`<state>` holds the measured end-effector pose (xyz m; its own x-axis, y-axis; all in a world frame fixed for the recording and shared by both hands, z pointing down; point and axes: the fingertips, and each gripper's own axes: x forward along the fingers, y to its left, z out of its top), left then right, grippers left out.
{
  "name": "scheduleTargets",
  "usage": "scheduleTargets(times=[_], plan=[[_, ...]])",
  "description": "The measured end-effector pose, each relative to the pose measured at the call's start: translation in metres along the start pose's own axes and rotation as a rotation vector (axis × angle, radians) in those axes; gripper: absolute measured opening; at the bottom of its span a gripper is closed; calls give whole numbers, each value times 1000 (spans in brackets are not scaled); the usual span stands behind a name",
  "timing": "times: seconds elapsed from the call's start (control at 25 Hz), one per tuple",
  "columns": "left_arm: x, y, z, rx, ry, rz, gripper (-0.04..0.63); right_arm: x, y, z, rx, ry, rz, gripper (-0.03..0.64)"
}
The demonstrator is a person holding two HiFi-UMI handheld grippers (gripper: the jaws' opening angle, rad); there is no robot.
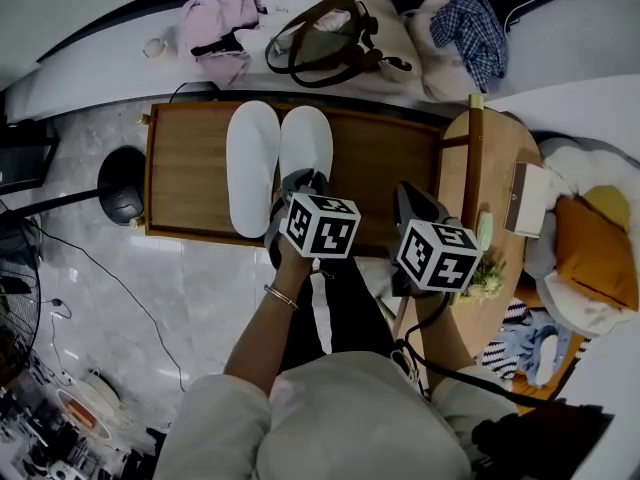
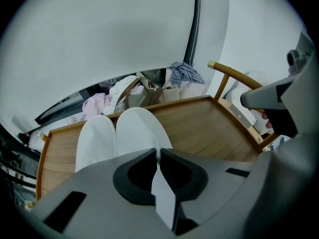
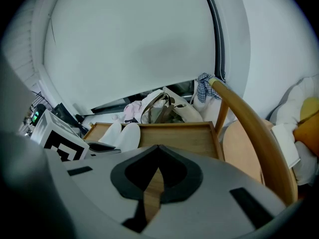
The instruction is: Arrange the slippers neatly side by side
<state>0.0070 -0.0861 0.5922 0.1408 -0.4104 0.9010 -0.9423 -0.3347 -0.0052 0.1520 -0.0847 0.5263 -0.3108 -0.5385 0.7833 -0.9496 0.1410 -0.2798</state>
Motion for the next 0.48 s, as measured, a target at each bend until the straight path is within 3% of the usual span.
scheduleTargets(times=[0.48], plan=[[-3, 3, -2, -90, -51, -32, 41, 0, 3, -4, -1, -3, -7, 34]])
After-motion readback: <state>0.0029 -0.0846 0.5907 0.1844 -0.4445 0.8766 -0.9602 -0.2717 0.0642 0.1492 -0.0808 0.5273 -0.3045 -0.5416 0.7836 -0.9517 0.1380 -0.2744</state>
